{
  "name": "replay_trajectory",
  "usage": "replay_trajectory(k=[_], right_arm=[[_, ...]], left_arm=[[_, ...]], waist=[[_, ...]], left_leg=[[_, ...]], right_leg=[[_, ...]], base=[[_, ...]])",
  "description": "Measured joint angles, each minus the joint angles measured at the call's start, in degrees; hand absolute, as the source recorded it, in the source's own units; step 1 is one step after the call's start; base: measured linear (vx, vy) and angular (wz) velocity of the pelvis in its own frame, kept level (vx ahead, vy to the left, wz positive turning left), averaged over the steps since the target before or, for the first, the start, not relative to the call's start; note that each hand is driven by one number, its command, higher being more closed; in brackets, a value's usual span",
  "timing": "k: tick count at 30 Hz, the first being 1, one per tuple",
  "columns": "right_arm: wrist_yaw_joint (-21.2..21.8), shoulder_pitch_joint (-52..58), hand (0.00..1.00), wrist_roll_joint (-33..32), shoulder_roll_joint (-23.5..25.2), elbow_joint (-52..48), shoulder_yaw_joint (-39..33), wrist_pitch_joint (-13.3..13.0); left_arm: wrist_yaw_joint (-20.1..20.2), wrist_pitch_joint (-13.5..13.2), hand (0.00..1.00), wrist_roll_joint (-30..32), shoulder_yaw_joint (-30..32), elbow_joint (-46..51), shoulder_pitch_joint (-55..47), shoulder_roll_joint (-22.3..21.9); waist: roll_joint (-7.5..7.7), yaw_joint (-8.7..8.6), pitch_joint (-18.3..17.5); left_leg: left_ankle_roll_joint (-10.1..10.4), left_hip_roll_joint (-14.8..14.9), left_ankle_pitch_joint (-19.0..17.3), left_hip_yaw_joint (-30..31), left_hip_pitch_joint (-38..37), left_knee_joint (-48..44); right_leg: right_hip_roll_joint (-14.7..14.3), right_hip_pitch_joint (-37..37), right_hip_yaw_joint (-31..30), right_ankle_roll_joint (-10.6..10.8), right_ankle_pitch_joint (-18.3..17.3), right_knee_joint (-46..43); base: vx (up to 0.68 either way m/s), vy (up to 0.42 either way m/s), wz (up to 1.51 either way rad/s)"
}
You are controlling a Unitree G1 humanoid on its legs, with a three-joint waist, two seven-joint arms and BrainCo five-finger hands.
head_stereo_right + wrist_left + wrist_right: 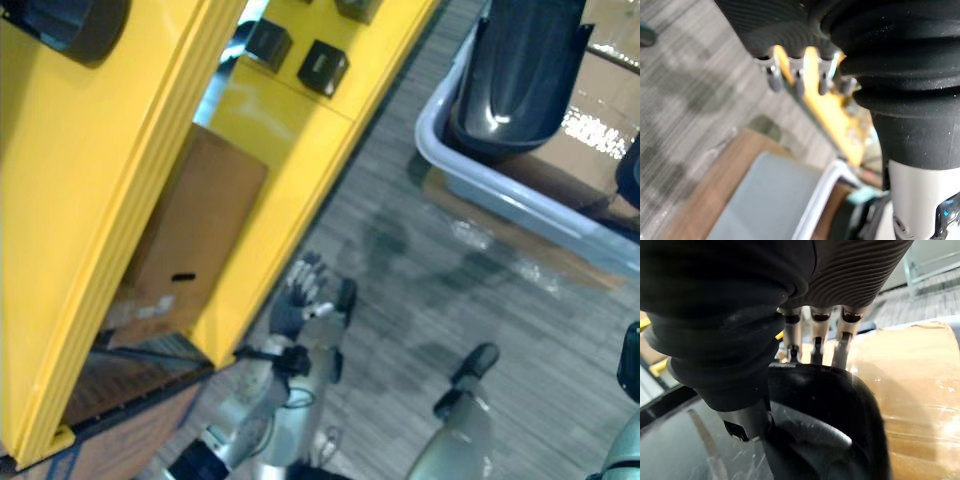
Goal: Walk over and take plastic housings, then place them on the shelf
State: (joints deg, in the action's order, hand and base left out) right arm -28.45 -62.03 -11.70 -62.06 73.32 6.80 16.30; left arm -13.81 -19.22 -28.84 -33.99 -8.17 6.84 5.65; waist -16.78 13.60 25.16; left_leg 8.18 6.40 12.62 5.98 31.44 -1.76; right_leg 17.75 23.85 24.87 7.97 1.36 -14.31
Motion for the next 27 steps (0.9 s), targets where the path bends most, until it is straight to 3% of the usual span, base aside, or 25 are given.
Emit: replay_trajectory(k=[7, 15, 27], right_arm=[[-0.3, 1.0, 1.00, 0.5, 0.0, 0.2, -0.1, 1.4], [-6.3, 1.0, 1.00, 3.3, 2.1, 0.2, 0.2, -2.1], [-9.4, -0.1, 1.00, 5.8, 4.0, -0.9, 4.7, -8.1]], left_arm=[[-0.7, -0.1, 0.00, -0.1, 0.1, 0.0, -0.1, 0.0], [-0.5, -0.8, 0.00, -0.1, 0.4, 0.7, -1.7, 0.0], [1.1, -2.0, 0.00, 0.1, 2.7, 4.8, -5.4, 0.7]], waist=[[-0.21, 0.78, -0.2], [-0.24, 0.78, -0.2], [-0.18, 0.55, -0.1]], left_leg=[[-0.2, 0.0, -2.3, 0.5, 0.7, -4.1], [-0.3, 0.0, -2.8, 0.5, 0.6, -4.9], [-0.5, 0.1, -3.1, 0.3, -1.5, -4.9]], right_leg=[[-0.3, -1.5, 0.4, -0.1, -0.3, 0.0], [-0.3, -2.0, 0.4, 0.1, -0.2, 0.1], [-0.5, -4.6, 0.4, 0.2, -0.2, 0.7]], base=[[0.00, -0.047, 0.01], [-0.01, -0.029, 0.00], [0.00, -0.011, 0.00]])
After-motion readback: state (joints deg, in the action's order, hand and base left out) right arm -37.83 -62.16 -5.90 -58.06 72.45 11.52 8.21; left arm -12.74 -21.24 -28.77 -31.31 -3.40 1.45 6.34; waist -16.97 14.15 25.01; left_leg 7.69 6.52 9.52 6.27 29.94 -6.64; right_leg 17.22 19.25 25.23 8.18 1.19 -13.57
